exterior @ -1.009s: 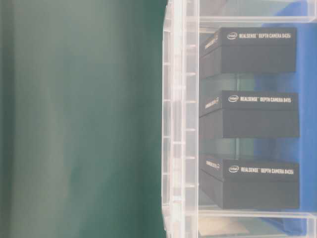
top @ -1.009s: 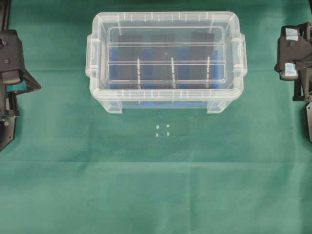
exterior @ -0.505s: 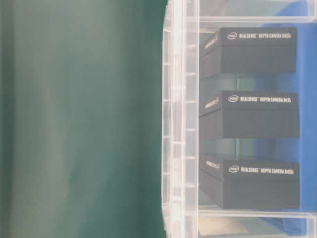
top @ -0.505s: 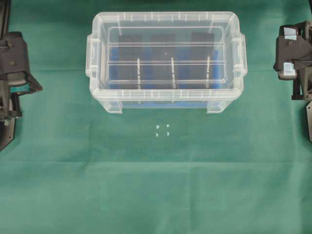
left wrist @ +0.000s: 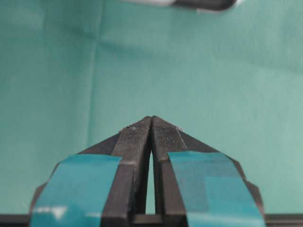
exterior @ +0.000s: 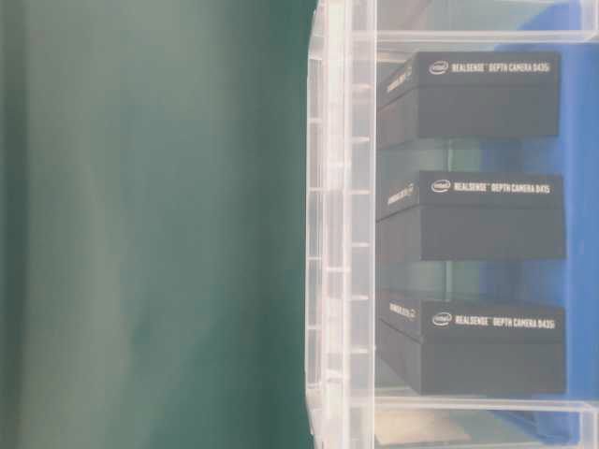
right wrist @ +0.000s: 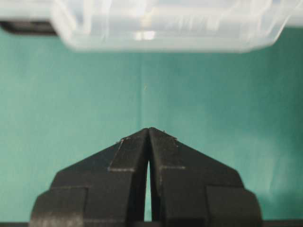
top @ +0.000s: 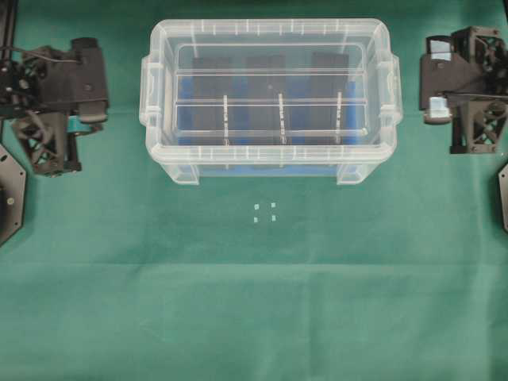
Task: Clamp the lid of the box with both arms, then lift and open it.
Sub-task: 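Move both grippers inward to the lid's left and right edges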
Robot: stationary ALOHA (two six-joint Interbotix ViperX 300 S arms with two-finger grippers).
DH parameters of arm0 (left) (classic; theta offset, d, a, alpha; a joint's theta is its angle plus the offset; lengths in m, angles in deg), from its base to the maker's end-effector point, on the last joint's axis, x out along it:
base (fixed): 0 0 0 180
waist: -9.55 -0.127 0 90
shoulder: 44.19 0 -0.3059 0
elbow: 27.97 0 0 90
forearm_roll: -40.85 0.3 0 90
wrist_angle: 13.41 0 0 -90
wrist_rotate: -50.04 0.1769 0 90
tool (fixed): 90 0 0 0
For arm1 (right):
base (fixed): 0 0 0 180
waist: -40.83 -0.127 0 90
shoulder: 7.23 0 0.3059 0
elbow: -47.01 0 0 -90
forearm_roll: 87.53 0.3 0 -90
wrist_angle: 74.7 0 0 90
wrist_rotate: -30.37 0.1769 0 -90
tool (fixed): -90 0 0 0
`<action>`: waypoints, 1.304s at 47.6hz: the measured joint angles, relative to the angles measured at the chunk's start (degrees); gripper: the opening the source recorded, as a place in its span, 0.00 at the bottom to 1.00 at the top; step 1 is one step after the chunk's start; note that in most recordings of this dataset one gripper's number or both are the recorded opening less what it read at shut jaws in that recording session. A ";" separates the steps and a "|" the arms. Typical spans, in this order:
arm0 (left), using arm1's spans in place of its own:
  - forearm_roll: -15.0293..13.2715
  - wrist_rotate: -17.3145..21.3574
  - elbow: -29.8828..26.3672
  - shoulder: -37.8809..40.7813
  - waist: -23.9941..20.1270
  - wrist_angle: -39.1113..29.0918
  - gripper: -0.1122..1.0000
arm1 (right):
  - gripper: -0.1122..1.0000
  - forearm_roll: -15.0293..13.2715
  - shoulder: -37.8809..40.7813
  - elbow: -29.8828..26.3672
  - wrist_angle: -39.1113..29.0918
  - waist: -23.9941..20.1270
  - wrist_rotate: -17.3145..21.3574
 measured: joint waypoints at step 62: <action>-0.18 11.34 -8.17 12.57 -1.41 2.90 0.11 | 0.10 -0.18 11.07 -6.86 3.78 0.09 -0.26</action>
